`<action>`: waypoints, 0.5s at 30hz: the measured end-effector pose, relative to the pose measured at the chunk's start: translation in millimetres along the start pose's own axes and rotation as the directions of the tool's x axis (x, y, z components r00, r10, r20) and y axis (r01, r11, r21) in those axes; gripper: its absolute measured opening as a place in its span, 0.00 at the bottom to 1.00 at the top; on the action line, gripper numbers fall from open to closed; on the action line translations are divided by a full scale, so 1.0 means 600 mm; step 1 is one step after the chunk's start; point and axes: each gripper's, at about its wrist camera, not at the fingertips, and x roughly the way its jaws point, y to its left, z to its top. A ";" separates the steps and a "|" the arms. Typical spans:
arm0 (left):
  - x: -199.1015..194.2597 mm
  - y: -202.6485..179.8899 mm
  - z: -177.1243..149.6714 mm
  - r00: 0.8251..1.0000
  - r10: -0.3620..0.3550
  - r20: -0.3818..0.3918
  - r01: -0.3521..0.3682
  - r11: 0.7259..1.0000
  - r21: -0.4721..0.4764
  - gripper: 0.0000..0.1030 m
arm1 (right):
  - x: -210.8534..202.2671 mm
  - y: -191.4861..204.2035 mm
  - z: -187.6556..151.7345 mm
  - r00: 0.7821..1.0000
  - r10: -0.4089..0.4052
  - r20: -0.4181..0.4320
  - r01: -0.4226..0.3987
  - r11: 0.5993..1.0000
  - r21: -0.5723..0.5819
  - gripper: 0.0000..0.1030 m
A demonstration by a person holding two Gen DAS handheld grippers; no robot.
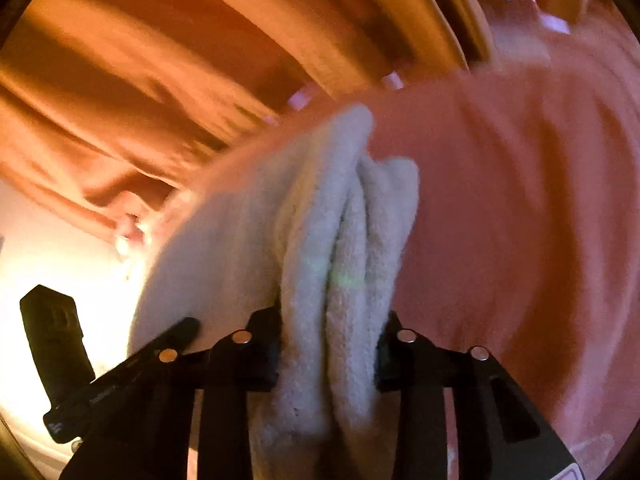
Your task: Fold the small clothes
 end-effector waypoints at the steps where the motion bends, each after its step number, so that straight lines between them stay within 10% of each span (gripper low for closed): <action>1: -0.025 -0.011 0.012 0.999 -0.025 0.027 0.024 0.999 0.025 0.43 | -0.022 0.019 0.004 0.998 0.030 0.048 -0.029 0.999 -0.021 0.29; 9: -0.231 -0.014 0.113 0.952 -0.097 0.289 0.048 0.984 0.172 0.46 | -0.152 0.195 0.070 0.924 0.243 0.296 -0.176 0.956 -0.236 0.30; 15: -0.198 0.122 0.132 0.952 0.048 0.302 -0.078 0.993 0.089 0.67 | 0.022 0.222 0.076 0.961 0.235 0.144 -0.208 0.961 -0.184 0.42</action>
